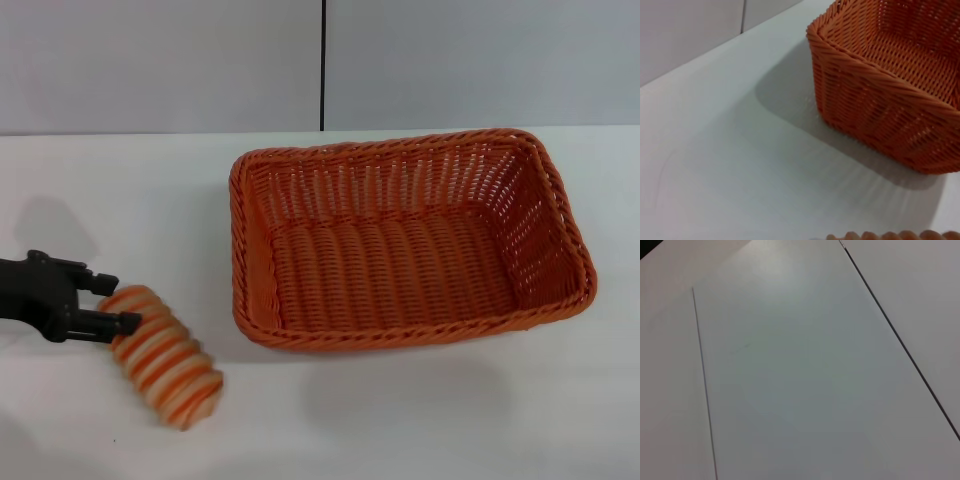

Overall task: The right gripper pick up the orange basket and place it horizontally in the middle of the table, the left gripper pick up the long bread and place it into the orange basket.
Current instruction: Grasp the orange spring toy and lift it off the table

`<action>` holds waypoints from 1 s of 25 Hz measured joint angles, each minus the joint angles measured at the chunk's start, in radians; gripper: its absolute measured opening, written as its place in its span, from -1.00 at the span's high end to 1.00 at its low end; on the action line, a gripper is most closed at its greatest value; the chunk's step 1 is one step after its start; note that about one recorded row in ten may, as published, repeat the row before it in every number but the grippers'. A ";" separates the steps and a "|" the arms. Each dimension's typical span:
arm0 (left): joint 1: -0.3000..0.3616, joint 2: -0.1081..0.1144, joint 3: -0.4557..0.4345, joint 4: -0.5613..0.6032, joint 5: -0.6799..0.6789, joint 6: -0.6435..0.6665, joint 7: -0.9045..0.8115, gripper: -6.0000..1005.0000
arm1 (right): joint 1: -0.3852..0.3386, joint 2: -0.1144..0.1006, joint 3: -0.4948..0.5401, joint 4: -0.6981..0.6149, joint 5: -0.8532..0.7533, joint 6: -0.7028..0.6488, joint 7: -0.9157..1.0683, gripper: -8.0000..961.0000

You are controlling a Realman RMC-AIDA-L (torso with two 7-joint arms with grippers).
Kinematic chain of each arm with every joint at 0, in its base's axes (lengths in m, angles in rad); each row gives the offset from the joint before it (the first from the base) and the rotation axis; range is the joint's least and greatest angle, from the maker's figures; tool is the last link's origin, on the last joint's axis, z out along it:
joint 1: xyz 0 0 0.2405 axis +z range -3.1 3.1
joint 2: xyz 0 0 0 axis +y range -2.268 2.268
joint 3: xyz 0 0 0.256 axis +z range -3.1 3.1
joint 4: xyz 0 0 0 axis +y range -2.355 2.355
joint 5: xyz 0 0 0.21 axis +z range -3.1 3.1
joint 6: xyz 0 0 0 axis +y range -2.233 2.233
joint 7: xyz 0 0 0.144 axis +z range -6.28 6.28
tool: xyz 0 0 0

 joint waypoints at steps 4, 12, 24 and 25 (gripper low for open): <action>-0.001 -0.007 0.015 -0.011 -0.007 -0.023 0.008 -0.32 | 0.000 -0.001 -0.008 0.003 -0.001 -0.005 -0.005 -0.27; -0.002 -0.009 0.011 -0.015 -0.035 -0.034 0.009 -0.32 | -0.006 -0.002 0.000 0.004 -0.001 -0.007 -0.005 -0.27; 0.011 -0.009 0.028 -0.027 -0.054 -0.084 0.014 -0.32 | -0.002 -0.003 -0.004 0.005 -0.001 -0.007 -0.001 -0.27; 0.011 -0.009 0.028 -0.027 -0.054 -0.084 0.014 -0.32 | -0.002 -0.003 -0.005 0.005 -0.001 -0.007 -0.001 -0.27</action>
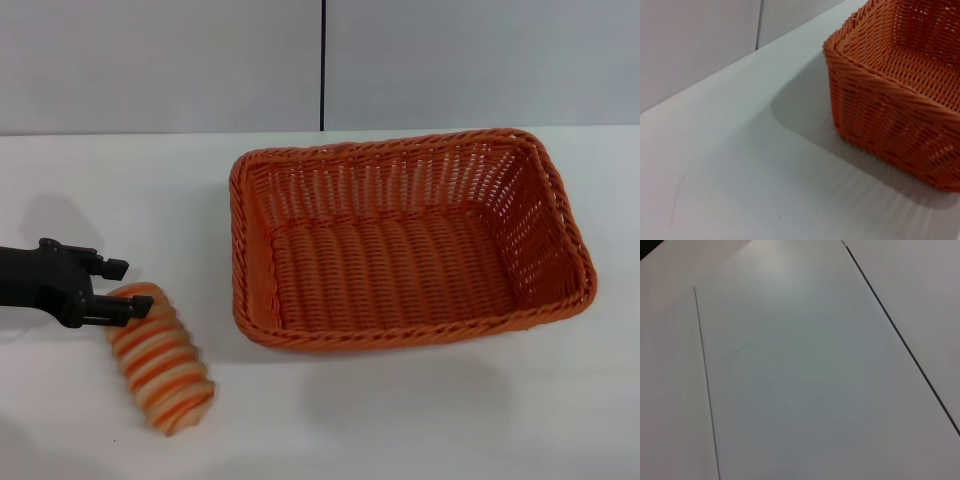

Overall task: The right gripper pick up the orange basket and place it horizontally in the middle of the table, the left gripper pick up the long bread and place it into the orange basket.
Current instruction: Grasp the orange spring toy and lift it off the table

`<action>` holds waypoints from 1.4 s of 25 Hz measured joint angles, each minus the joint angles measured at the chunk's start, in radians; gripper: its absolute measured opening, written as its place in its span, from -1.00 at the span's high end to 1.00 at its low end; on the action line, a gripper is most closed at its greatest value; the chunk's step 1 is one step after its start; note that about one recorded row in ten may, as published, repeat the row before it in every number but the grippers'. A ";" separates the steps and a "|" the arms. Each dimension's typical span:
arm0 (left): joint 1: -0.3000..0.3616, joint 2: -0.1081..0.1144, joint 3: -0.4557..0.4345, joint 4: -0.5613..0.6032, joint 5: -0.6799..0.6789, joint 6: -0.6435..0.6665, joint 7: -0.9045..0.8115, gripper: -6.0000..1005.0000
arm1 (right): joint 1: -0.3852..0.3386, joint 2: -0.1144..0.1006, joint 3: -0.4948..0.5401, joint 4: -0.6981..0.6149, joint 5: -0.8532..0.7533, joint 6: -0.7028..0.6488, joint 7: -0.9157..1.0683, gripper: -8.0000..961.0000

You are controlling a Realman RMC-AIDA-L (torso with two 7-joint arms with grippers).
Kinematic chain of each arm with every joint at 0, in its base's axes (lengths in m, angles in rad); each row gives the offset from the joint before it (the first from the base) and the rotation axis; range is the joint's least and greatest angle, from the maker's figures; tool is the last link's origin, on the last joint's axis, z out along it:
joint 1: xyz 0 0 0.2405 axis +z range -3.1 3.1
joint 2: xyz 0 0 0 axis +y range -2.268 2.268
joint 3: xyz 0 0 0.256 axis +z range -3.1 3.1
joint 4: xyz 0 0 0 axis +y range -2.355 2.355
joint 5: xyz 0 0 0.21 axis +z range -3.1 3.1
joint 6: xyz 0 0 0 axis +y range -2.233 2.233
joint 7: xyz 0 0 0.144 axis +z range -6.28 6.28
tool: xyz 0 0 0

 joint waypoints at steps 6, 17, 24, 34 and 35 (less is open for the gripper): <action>0.000 0.001 0.007 0.000 0.002 -0.003 0.003 -0.32 | 0.001 0.000 -0.001 -0.001 0.000 0.000 0.002 -0.27; -0.004 0.002 0.047 -0.001 0.031 -0.015 -0.019 -0.32 | 0.003 0.000 0.000 0.000 0.000 0.001 0.003 -0.27; -0.002 0.002 0.047 0.013 0.025 -0.008 -0.032 -0.18 | 0.004 0.000 0.000 0.000 0.000 0.003 0.000 -0.27; -0.003 0.000 0.069 0.015 0.028 -0.012 -0.029 0.13 | 0.008 0.000 -0.003 0.000 0.000 0.006 0.001 -0.27; -0.002 0.000 0.068 0.018 0.025 -0.008 -0.030 0.15 | 0.009 0.000 -0.003 0.000 0.000 0.007 0.001 -0.27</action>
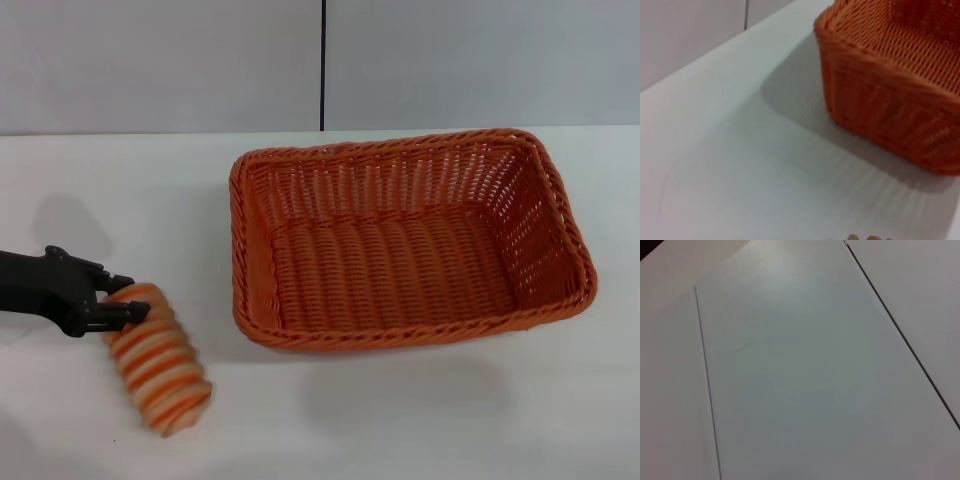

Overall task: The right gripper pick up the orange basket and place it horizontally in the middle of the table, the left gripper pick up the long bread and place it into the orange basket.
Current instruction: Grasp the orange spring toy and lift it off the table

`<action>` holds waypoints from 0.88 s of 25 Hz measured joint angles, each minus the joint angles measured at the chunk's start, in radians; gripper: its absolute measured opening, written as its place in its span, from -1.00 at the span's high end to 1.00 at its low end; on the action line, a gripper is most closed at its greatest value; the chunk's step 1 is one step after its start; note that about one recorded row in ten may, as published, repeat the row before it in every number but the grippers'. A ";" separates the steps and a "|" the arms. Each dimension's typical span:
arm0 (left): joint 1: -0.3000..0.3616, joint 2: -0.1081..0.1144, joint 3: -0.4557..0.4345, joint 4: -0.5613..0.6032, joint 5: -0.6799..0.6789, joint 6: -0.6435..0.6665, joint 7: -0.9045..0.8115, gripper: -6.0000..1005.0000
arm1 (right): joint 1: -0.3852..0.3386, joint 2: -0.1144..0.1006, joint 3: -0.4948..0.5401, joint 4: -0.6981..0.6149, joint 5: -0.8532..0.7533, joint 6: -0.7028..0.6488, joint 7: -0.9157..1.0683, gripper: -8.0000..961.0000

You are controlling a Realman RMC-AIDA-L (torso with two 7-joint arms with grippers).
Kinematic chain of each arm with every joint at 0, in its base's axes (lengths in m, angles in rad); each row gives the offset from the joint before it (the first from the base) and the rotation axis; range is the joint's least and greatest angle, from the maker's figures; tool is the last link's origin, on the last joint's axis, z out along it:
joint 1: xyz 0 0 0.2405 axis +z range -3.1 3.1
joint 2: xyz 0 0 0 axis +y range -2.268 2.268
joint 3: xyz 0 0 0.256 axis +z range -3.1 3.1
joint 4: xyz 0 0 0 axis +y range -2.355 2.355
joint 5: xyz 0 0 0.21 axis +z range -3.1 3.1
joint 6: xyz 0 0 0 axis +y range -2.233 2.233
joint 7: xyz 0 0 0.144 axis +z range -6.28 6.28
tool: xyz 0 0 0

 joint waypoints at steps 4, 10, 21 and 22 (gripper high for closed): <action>-0.005 0.000 -0.005 0.013 -0.029 0.033 -0.024 0.19 | 0.005 0.000 0.000 0.000 0.000 0.001 0.001 -0.27; -0.001 -0.006 0.000 0.031 -0.031 0.026 -0.039 0.25 | 0.007 0.000 -0.001 0.005 0.000 -0.003 0.002 -0.27; -0.007 -0.003 0.008 0.008 -0.009 -0.047 -0.101 0.46 | 0.019 0.000 -0.001 0.016 0.000 0.003 0.002 -0.27; -0.007 -0.003 0.019 0.008 -0.008 -0.051 -0.101 0.48 | 0.024 0.000 -0.001 0.017 0.000 0.004 0.002 -0.27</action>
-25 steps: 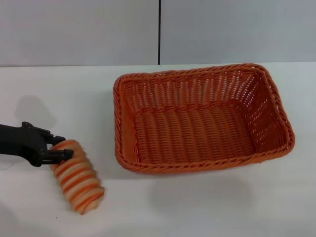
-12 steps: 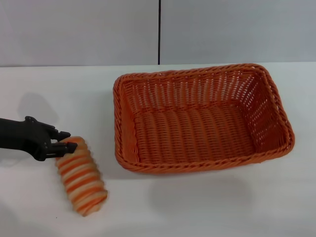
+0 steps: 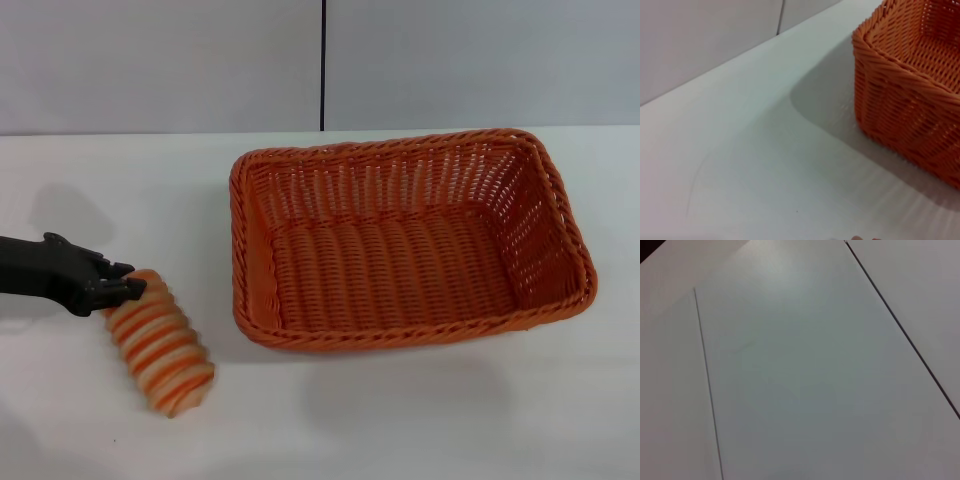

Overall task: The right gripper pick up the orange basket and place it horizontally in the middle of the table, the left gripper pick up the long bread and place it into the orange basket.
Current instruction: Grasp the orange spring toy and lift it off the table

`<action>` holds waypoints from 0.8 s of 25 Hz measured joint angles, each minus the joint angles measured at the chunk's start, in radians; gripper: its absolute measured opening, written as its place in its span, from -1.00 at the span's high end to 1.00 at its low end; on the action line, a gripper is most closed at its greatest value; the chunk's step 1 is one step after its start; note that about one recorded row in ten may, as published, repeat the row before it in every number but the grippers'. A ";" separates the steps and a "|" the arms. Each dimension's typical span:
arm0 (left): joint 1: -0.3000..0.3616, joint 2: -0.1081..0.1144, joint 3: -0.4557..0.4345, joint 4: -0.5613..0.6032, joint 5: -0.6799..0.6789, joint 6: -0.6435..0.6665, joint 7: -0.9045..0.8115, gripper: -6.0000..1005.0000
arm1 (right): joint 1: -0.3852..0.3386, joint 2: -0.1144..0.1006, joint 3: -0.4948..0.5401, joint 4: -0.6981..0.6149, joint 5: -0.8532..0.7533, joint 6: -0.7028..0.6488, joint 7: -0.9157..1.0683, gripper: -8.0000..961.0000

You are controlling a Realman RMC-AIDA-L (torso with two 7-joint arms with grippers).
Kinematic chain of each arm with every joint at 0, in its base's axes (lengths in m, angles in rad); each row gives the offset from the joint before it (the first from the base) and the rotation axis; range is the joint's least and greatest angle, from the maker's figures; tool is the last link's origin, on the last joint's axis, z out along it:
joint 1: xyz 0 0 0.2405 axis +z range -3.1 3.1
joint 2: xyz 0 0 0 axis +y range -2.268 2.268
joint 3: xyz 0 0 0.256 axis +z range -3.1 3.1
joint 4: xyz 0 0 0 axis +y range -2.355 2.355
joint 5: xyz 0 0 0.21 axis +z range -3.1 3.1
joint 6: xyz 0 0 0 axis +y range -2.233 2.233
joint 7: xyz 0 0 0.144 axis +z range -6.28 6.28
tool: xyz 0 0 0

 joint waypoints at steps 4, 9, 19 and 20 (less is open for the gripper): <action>0.000 0.000 0.009 0.000 0.000 -0.006 -0.002 0.54 | 0.006 0.000 0.000 0.004 0.000 0.001 0.000 -0.27; -0.001 0.001 0.010 0.001 0.000 -0.007 -0.003 0.57 | 0.010 -0.002 0.003 0.006 0.000 0.001 -0.001 -0.28; -0.016 0.004 0.005 0.016 -0.007 0.009 -0.019 0.71 | 0.017 -0.003 0.009 0.001 0.000 0.001 0.000 -0.29; -0.021 0.004 0.000 0.025 -0.007 0.014 -0.022 0.73 | 0.018 -0.003 0.010 0.001 0.000 0.001 0.000 -0.29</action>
